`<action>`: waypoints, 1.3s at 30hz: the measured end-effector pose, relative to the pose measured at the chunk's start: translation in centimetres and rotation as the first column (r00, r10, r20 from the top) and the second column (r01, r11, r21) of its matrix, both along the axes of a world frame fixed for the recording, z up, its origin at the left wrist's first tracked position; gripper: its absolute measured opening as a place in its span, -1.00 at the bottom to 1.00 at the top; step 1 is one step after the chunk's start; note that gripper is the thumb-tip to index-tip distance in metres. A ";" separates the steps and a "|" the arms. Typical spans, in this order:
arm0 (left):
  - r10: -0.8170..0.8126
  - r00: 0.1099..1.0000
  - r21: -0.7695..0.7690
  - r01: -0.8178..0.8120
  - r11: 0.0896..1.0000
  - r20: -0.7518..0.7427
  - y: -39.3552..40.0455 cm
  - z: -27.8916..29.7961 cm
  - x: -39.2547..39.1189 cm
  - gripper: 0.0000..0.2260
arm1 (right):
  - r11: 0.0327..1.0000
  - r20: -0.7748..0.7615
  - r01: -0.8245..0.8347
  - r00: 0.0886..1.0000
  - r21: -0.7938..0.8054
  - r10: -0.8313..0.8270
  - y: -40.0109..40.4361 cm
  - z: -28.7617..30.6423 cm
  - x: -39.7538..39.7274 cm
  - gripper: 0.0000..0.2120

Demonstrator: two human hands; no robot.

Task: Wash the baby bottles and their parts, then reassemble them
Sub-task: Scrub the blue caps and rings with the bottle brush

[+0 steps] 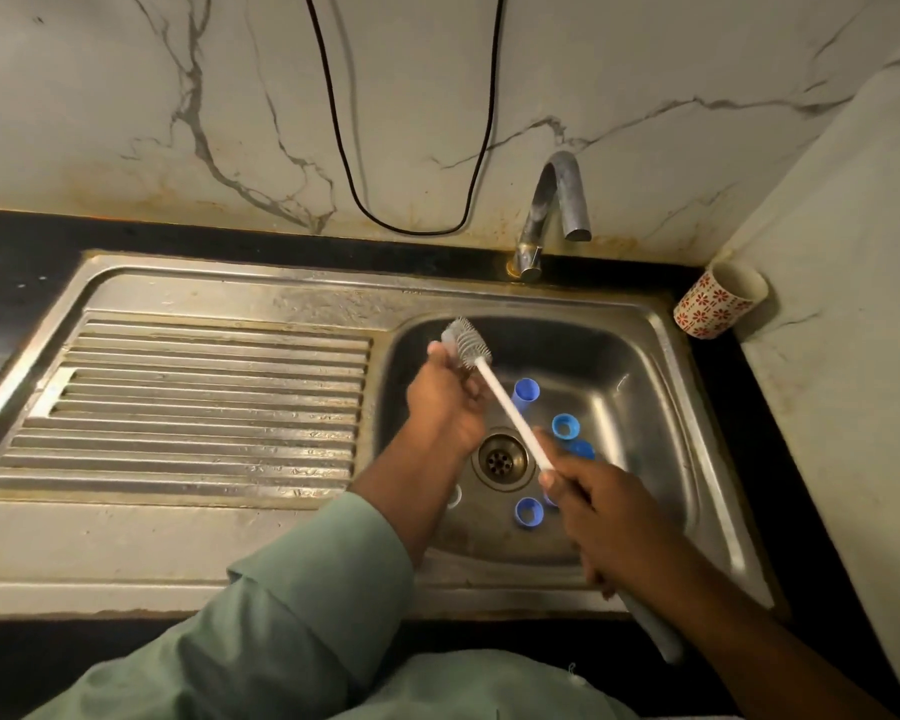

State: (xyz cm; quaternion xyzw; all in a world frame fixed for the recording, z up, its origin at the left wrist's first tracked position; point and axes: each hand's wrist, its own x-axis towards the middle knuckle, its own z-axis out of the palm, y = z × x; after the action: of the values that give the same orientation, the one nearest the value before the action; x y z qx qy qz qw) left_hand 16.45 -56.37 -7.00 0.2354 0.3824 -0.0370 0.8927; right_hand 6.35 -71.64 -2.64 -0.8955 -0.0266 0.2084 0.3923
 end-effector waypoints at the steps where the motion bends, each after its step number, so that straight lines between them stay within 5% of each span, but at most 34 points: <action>1: -0.028 1.000 0.020 0.028 0.999 -0.013 -0.9 -0.2 -0.3 -0.64 | 0.999 0.018 0.022 1.000 -0.027 -0.021 0.4 -0.2 0.6 -0.64; 7: 0.231 0.961 -0.001 -0.234 0.972 -0.150 -0.2 -0.8 0.8 -0.72 | 0.978 0.060 -0.118 0.990 -0.169 0.130 0.2 0.2 -1.4 -0.59; 11: 0.128 0.978 0.070 -0.118 0.991 -0.166 -1.7 -1.3 0.1 -0.75 | 0.937 0.064 -0.117 0.987 -0.329 0.146 1.6 -0.9 1.0 -0.54; 15: 0.209 0.969 0.005 -0.211 0.978 -0.129 0.2 -1.5 1.4 -0.78 | 0.913 0.066 -0.169 0.976 -0.372 0.208 0.6 -0.8 -1.2 -0.52; 22: 0.177 0.973 0.140 -0.157 0.978 -0.148 -0.6 -2.4 1.2 -0.78 | 0.874 0.146 -0.100 0.971 -0.475 0.190 0.7 -1.2 0.2 -0.49; 28: 0.071 0.996 0.331 -0.050 0.942 -0.051 -0.6 -3.7 0.3 -0.71 | 0.939 0.060 -0.089 0.992 -0.333 0.115 0.3 -0.4 1.1 -0.53; 33: 0.005 1.000 0.675 0.007 0.738 -0.015 0.8 -3.7 -0.1 -0.57 | 0.981 0.039 -0.109 0.992 -0.163 0.117 -0.2 0.2 -0.1 -0.63; 39: 0.020 1.000 0.697 -0.019 0.717 0.006 2.9 -3.1 -0.3 -0.51 | 0.997 -0.138 -0.082 0.987 -0.012 0.079 -0.5 1.4 -0.4 -0.77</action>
State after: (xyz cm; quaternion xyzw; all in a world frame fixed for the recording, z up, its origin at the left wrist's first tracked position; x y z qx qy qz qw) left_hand 16.10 -53.48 -10.08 0.5497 0.3715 0.1186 0.7388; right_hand 5.94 -72.15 -1.24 -0.8805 -0.0338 0.2856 0.3767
